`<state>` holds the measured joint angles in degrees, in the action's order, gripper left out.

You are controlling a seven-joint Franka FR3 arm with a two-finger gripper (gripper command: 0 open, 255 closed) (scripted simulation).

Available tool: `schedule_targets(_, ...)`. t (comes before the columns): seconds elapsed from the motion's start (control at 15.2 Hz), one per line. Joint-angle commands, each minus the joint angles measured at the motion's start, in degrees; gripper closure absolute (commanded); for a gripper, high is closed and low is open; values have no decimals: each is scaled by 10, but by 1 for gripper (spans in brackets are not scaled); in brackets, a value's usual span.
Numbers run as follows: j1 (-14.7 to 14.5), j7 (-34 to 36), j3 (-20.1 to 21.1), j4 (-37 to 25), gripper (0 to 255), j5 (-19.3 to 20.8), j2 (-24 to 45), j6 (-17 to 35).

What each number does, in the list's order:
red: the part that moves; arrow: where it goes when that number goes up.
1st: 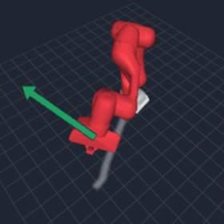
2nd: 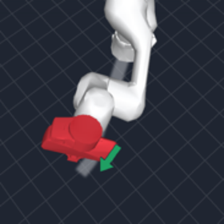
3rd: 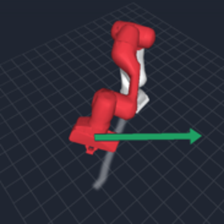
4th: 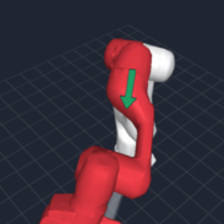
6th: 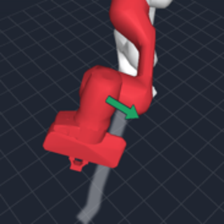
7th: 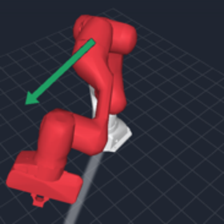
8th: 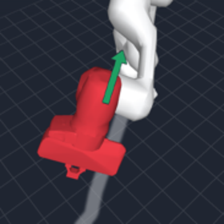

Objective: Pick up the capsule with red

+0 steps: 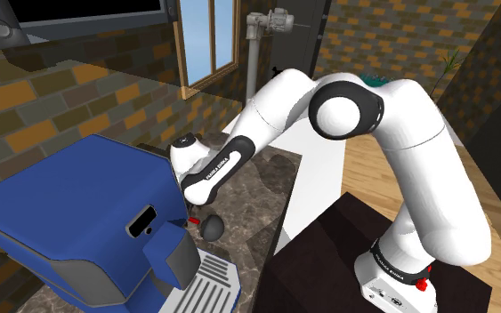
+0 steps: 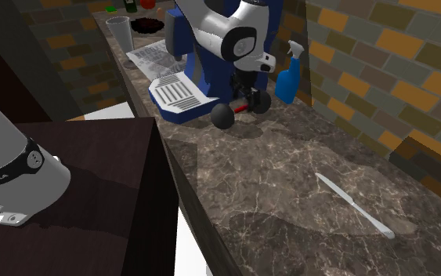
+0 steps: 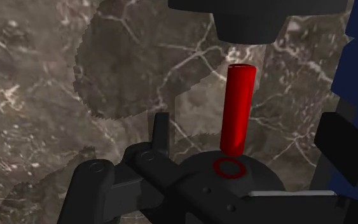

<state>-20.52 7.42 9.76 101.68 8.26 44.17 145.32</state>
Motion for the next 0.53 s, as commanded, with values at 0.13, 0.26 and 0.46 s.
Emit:
schedule_targets(0.13,-5,3,-4,-12,0,4,28,17)
schedule_targets(0.26,-6,3,-6,-16,0,5,39,23)
schedule_targets(0.46,-7,5,-6,-14,255,6,37,24)
